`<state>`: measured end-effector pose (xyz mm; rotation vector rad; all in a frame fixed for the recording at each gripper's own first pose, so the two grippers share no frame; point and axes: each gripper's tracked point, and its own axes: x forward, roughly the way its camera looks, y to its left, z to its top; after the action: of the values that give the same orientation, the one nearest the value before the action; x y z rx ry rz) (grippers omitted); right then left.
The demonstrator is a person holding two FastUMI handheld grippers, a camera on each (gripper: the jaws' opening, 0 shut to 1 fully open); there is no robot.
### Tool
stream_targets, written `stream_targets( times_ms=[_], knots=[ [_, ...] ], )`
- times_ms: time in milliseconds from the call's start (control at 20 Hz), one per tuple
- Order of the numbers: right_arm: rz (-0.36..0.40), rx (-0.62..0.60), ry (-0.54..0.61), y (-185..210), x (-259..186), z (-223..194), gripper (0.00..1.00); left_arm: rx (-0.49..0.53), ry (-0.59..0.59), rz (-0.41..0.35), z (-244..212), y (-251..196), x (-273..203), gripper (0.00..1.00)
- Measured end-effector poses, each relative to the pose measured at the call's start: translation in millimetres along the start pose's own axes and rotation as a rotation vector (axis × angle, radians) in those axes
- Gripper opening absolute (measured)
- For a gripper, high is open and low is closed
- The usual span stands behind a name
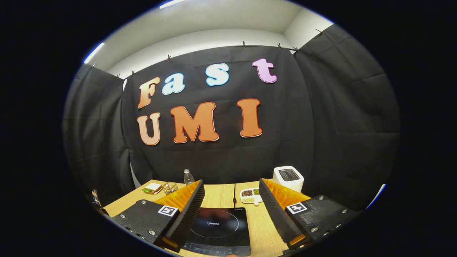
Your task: First push the handle of the pot to place it horizontally, then grasp the pot with both hands and set it on the induction cooktop.
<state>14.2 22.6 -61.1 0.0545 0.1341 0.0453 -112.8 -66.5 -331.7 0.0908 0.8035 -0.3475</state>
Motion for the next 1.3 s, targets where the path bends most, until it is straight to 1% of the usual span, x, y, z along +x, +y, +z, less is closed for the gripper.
stream_targets(
  times_ms=[150,350,500,650,800,1050,1300],
  knots=[
    [-0.010,0.000,0.010,-7.1,1.7,-4.5,0.95,0.008,0.035,-0.006,-5.6,-3.5,11.7,0.03],
    [-0.028,0.002,0.017,-16.9,3.1,-9.1,0.95,0.025,0.052,-0.009,-2.8,-8.0,25.5,0.03],
    [-0.025,0.004,0.021,-17.1,1.6,-10.0,0.95,0.024,0.061,-0.019,0.1,-11.3,34.9,0.02],
    [-0.037,-0.003,0.016,-22.7,3.8,-9.0,0.95,0.014,0.070,-0.012,2.3,-7.5,43.2,0.02],
    [-0.040,-0.001,0.020,-24.5,4.0,-9.8,0.95,-0.001,0.054,-0.002,13.8,-4.1,48.9,0.02],
    [-0.049,-0.005,0.028,-31.1,7.6,-14.2,0.95,-0.042,0.063,-0.026,25.0,-5.2,61.7,0.03],
    [-0.062,0.001,0.042,-42.1,13.8,-20.0,0.95,-0.003,0.072,-0.026,35.8,-8.1,79.3,0.03]
  ],
)
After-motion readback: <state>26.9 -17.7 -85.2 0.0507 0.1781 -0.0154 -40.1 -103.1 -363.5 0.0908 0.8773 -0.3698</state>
